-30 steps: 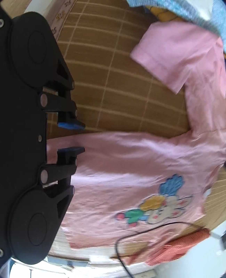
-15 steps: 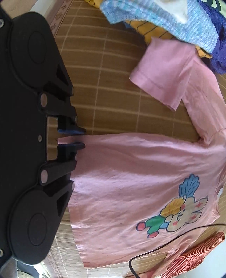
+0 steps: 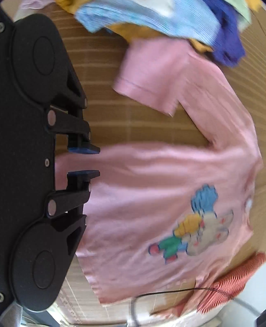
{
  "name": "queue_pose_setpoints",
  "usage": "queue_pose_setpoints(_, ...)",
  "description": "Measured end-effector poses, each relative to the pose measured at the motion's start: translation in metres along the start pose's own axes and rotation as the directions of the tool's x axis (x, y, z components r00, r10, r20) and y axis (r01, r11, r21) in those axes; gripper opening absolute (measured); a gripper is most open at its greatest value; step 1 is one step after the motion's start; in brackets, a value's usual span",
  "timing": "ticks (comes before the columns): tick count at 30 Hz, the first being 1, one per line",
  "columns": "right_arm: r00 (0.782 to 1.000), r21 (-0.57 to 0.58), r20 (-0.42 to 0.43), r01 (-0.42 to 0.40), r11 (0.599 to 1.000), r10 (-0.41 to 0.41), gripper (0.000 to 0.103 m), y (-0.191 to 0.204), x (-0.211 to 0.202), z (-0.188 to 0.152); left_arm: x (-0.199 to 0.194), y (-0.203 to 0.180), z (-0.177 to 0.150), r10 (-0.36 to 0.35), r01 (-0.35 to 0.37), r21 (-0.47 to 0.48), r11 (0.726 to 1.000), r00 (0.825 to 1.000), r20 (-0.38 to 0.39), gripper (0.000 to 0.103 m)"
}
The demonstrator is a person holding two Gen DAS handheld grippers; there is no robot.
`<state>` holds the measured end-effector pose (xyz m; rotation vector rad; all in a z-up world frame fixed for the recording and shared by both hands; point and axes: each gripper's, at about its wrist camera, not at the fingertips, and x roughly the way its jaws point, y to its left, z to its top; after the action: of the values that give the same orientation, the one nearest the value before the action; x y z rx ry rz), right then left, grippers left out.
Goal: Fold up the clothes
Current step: 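Release the sleeve and lay the shirt flat with both grippers open, then grasp the sleeve cuff near the striped shirt with the right gripper and pull it straight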
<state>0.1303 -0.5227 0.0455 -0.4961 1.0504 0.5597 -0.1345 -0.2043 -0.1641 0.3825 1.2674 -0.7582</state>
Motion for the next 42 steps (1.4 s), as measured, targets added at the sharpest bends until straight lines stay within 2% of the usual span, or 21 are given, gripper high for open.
queue_pose_setpoints(3, 0.999, 0.126, -0.020, 0.050, 0.991, -0.048, 0.047, -0.003, -0.029, -0.055, -0.004, -0.016, 0.008, -0.042, 0.041, 0.077, 0.996, 0.999, 0.003, 0.022)
queue_pose_setpoints(6, 0.989, 0.252, -0.079, 0.138, 0.958, -0.122, 0.048, 0.002, -0.049, -0.117, -0.008, -0.033, 0.015, -0.077, 0.075, 0.150, 0.986, 0.997, 0.006, 0.033)
queue_pose_setpoints(8, 0.977, 0.324, -0.135, 0.203, 0.924, -0.167, 0.050, 0.007, -0.058, -0.162, -0.010, -0.043, 0.018, -0.091, 0.088, 0.191, 0.978, 0.996, 0.006, 0.033)
queue_pose_setpoints(11, 0.945, 0.386, -0.235, 0.306, 0.870, -0.228, 0.051, 0.012, -0.060, -0.221, -0.001, -0.059, 0.026, -0.099, 0.098, 0.224, 0.970, 0.995, -0.004, 0.033)
queue_pose_setpoints(14, 0.917, 0.464, -0.337, 0.359, 0.810, -0.214, 0.051, 0.008, -0.052, -0.269, 0.004, -0.072, 0.025, -0.102, 0.102, 0.217, 0.971, 0.995, -0.013, 0.033)
queue_pose_setpoints(16, 0.913, 0.508, -0.358, 0.368, 0.779, -0.198, 0.051, 0.004, -0.043, -0.291, 0.008, -0.081, 0.024, -0.100, 0.102, 0.207, 0.973, 0.995, -0.019, 0.034)
queue_pose_setpoints(17, 0.917, 0.532, -0.353, 0.359, 0.766, -0.185, 0.051, 0.002, -0.038, -0.300, 0.011, -0.086, 0.023, -0.094, 0.097, 0.200, 0.975, 0.995, -0.022, 0.034)
queue_pose_setpoints(20, 0.934, 0.585, -0.323, 0.325, 0.743, -0.154, 0.051, -0.003, -0.022, -0.318, 0.019, -0.102, 0.022, -0.078, 0.079, 0.160, 0.984, 0.997, -0.015, 0.039)
queue_pose_setpoints(26, 0.951, 0.667, -0.254, 0.303, 0.681, -0.175, 0.050, -0.018, -0.012, -0.332, 0.027, -0.140, 0.030, -0.039, 0.039, 0.057, 0.998, 0.999, 0.012, 0.043)
queue_pose_setpoints(28, 0.958, 0.679, -0.239, 0.283, 0.677, -0.161, 0.036, -0.024, -0.008, -0.332, 0.028, -0.156, 0.034, -0.027, 0.026, 0.056, 0.998, 1.000, 0.016, 0.046)
queue_pose_setpoints(30, 0.969, 0.679, -0.208, 0.241, 0.693, -0.133, 0.006, -0.029, -0.008, -0.333, 0.028, -0.171, 0.037, -0.023, 0.021, 0.062, 0.998, 0.999, 0.027, 0.048)
queue_pose_setpoints(32, 0.979, 0.680, -0.186, 0.186, 0.710, -0.079, 0.005, -0.038, -0.012, -0.334, 0.028, -0.185, 0.040, -0.023, 0.021, 0.062, 0.998, 0.999, 0.037, 0.049)
queue_pose_setpoints(34, 0.988, 0.699, -0.150, 0.140, 0.701, -0.048, 0.005, -0.049, -0.023, -0.336, 0.030, -0.195, 0.043, -0.018, 0.016, 0.058, 0.998, 0.999, 0.039, 0.049)
queue_pose_setpoints(37, 0.991, 0.711, -0.113, 0.132, 0.691, -0.072, 0.005, -0.073, -0.047, -0.339, 0.033, -0.207, 0.044, -0.008, 0.006, 0.048, 0.999, 0.999, 0.038, 0.049)
queue_pose_setpoints(38, 0.992, 0.729, -0.101, 0.130, 0.673, -0.081, 0.005, -0.085, -0.054, -0.342, 0.033, -0.210, 0.044, -0.008, 0.006, 0.048, 0.999, 0.999, 0.038, 0.049)
queue_pose_setpoints(41, 0.993, 0.812, -0.061, 0.111, 0.573, -0.105, 0.005, -0.127, -0.067, -0.357, 0.034, -0.219, 0.044, -0.006, 0.004, 0.056, 0.998, 0.999, 0.035, 0.049)
queue_pose_setpoints(42, 0.991, 0.824, -0.066, 0.122, 0.553, -0.121, 0.005, -0.138, -0.068, -0.362, 0.034, -0.222, 0.043, -0.003, 0.001, 0.059, 0.998, 0.999, 0.033, 0.049)
